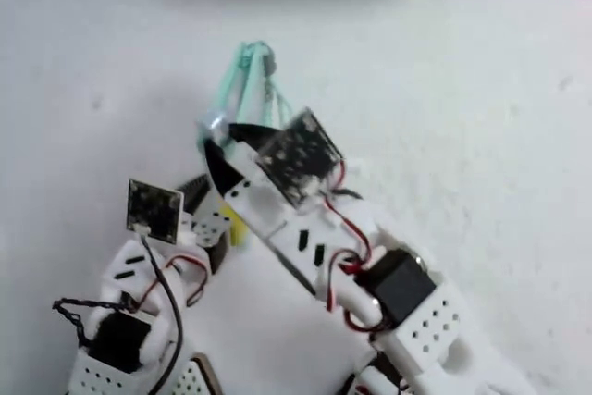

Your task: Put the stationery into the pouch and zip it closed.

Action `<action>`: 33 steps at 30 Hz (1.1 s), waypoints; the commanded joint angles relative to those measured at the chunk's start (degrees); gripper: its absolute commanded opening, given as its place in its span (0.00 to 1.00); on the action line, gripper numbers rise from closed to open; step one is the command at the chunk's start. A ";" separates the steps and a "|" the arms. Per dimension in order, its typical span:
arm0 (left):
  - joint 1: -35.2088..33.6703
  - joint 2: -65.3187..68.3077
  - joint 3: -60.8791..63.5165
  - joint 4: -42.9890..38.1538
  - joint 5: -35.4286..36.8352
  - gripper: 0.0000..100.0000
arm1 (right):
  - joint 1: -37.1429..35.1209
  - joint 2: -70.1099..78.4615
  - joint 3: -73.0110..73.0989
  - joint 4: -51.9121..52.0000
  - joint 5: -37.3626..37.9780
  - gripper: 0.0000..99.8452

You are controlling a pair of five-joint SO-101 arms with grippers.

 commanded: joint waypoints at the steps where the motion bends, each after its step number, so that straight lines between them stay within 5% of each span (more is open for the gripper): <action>1: -0.40 -1.71 -0.44 -0.79 0.70 0.17 | -0.48 7.16 -8.00 5.05 1.41 0.02; 11: -0.04 -1.36 -1.58 0.09 -2.46 0.15 | 1.01 8.48 -10.73 7.16 1.41 0.02; 16: -0.40 10.59 -10.90 4.04 -2.20 0.18 | 1.10 8.48 -10.73 7.16 1.41 0.02; 22: -0.48 28.70 -18.55 1.32 -2.11 0.18 | 1.10 8.66 -10.46 7.16 1.41 0.02; 33: -3.21 29.14 -13.98 -7.47 0.00 0.19 | 2.15 9.10 -12.22 8.13 -2.20 0.06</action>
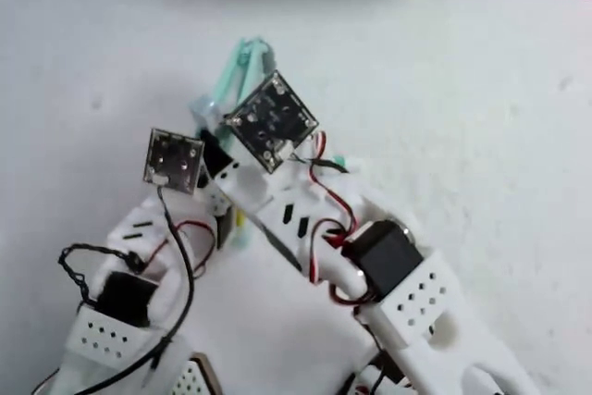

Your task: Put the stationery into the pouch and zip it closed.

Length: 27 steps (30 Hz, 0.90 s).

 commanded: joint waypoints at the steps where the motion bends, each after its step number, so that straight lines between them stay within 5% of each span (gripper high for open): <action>1: -1.98 0.04 -0.35 -3.78 0.79 0.19 | 1.45 -0.13 -2.55 2.15 -3.69 0.10; 5: -2.15 0.04 -0.35 -3.60 0.79 0.19 | 2.42 -0.57 -4.66 4.26 -4.40 0.23; 13: -2.15 0.04 -0.09 -3.43 0.70 0.19 | 4.00 -1.36 -5.98 4.70 -4.31 0.19; 24: -2.15 0.04 0.00 -3.43 0.62 0.19 | 25.01 -8.84 -8.18 6.55 -3.78 0.19; 27: -2.15 0.04 0.18 -3.34 0.62 0.19 | 28.00 -4.62 -7.91 8.92 2.90 0.19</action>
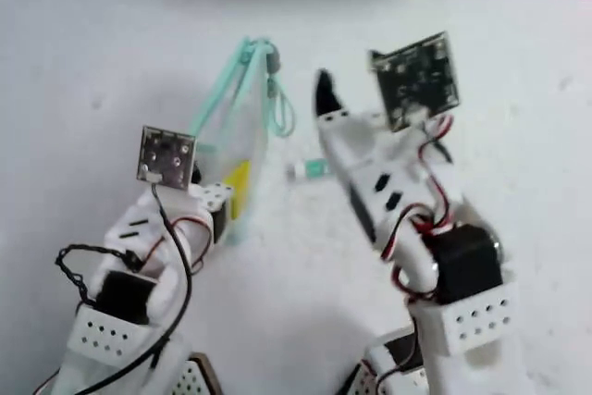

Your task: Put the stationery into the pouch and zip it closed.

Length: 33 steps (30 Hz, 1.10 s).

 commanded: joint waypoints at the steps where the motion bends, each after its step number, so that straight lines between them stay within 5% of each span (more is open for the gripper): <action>1: -0.40 -0.04 0.26 -2.20 0.62 0.19 | 3.47 4.97 -1.85 2.68 7.21 0.19; 17: -5.93 -0.04 1.23 -3.96 1.05 0.19 | 8.75 44.44 -1.85 2.51 22.95 0.19; 27: -6.02 -0.04 1.58 -4.13 1.05 0.19 | 5.49 51.82 -1.76 -0.92 39.21 0.19; 33: -6.11 -0.04 1.67 -4.13 1.05 0.19 | 2.68 55.43 -1.76 -6.20 42.02 0.19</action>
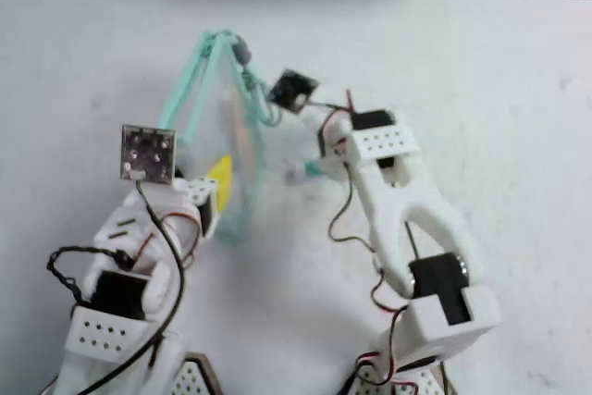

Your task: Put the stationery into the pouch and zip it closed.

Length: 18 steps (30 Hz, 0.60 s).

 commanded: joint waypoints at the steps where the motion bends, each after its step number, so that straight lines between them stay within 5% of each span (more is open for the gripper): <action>1: -0.48 -0.31 -0.26 -2.11 0.79 0.19 | -1.80 1.27 -1.76 -2.95 1.76 0.19; 14: -0.40 -0.31 -0.44 -2.11 0.79 0.19 | -2.51 9.63 -1.85 -5.05 5.10 0.19; 18: -0.40 -0.31 -0.44 -2.11 0.79 0.19 | -2.59 10.07 -1.85 -4.09 5.10 0.09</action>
